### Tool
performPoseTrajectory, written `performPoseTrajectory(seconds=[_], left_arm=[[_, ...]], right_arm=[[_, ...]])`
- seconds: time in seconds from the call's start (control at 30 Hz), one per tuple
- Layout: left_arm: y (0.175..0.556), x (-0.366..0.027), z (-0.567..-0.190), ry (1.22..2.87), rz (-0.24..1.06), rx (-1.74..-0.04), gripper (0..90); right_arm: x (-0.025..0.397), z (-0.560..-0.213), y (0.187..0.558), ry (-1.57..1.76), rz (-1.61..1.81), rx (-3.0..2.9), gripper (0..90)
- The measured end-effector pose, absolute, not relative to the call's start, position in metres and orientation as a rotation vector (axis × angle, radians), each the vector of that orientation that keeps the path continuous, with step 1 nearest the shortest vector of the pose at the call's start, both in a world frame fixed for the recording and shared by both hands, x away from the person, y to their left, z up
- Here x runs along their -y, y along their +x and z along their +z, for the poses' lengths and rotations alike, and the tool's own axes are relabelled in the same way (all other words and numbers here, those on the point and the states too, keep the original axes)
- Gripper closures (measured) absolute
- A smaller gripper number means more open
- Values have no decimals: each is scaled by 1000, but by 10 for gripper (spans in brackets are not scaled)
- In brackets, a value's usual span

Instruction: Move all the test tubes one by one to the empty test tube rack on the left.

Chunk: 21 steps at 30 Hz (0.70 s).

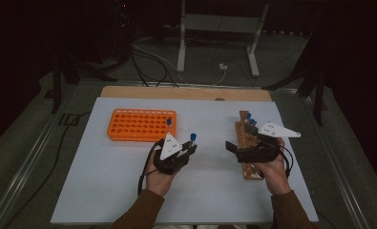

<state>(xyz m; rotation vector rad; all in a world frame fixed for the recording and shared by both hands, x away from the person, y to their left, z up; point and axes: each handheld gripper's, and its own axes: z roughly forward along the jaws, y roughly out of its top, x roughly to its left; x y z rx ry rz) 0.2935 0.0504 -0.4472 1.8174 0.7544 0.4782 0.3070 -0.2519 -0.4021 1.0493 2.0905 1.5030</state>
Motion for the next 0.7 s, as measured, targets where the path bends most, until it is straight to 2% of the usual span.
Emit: performPoseTrajectory(seconds=[0.47, 0.7], left_arm=[[306, -89, -442, 1731, 594, -851, 780], [318, -103, -444, 1678, 602, -877, 779]], right_arm=[[265, -399, 309, 1094, 1511, -2037, 0], [271, -396, 309, 1109, 1524, -2009, 0]])
